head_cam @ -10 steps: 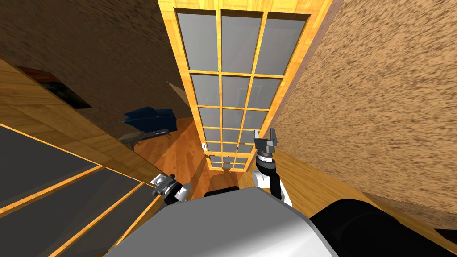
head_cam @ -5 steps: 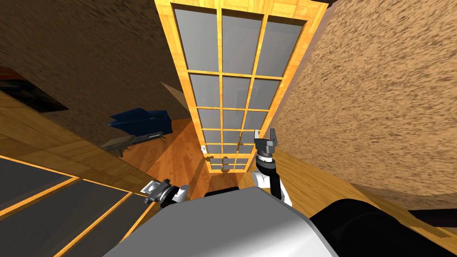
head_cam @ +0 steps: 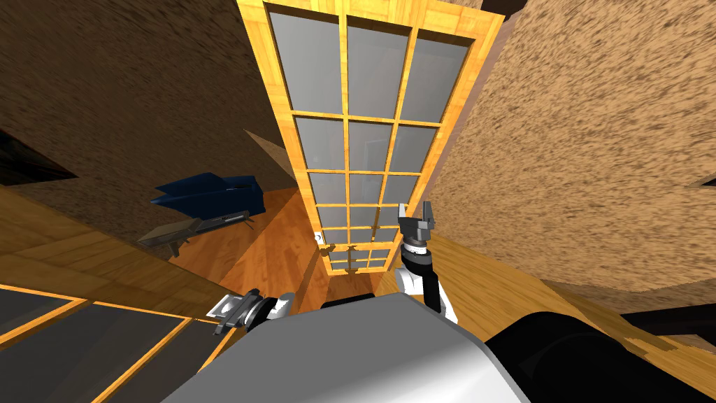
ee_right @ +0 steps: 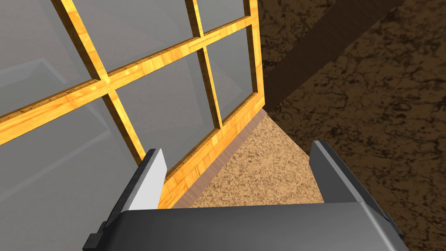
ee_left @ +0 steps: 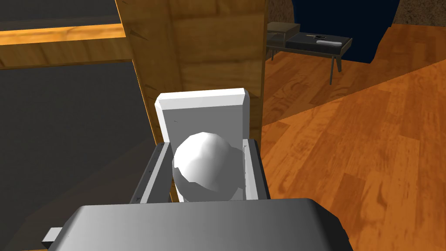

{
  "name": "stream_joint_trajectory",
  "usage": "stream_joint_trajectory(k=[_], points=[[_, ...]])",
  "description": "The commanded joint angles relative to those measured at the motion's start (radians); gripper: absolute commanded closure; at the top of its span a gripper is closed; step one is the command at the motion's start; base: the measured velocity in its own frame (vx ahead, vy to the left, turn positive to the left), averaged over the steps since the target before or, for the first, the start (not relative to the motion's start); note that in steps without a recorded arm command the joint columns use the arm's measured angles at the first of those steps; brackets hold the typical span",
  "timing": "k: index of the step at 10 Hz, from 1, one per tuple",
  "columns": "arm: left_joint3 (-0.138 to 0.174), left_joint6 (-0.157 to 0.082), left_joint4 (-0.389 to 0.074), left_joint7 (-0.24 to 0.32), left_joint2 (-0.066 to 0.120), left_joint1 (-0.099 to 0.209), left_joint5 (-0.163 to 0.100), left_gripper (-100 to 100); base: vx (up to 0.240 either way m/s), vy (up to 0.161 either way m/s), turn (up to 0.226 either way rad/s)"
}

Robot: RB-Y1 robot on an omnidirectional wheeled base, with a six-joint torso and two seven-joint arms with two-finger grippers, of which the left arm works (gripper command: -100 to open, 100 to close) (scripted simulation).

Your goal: Push the door open

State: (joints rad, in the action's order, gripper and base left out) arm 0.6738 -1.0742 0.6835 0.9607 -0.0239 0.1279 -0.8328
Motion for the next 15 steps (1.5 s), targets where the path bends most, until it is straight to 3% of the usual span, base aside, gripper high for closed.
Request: stream_joint_trajectory(k=[1, 2, 3, 4, 5, 6, 8, 10, 13, 14, 15], points=[[0.031, -0.016, -0.002, -0.004, -0.007, 0.002, -0.009, 100, 0.067, 0.084, -0.118], [0.018, -0.011, -0.013, 0.002, -0.001, 0.003, -0.006, 100, 0.024, 0.039, -0.018], [0.051, -0.037, -0.018, -0.009, 0.028, 0.009, -0.030, 100, 0.025, 0.094, -0.114], [0.051, -0.037, -0.018, -0.009, 0.028, 0.009, -0.030, 100, 0.022, 0.137, -0.100], [0.082, -0.061, -0.021, -0.021, 0.045, 0.016, -0.054, 100, 0.027, 0.185, -0.171], [0.100, -0.074, -0.023, -0.027, 0.050, 0.019, -0.068, 100, 0.028, 0.219, -0.152], [0.137, -0.102, -0.028, -0.042, 0.051, 0.027, -0.096, 100, 0.052, 0.236, -0.117], [0.155, -0.116, -0.030, -0.048, 0.047, 0.030, -0.110, 100, 0.008, 0.156, -0.048], [0.209, -0.156, -0.036, -0.069, 0.015, 0.041, -0.152, 100, 0.049, 0.164, -0.107], [0.198, -0.140, -0.032, -0.067, 0.017, 0.037, -0.145, 100, 0.021, 0.077, -0.012], [0.231, -0.170, -0.035, -0.076, 0.044, 0.041, -0.173, 100, 0.004, 0.168, -0.087]])
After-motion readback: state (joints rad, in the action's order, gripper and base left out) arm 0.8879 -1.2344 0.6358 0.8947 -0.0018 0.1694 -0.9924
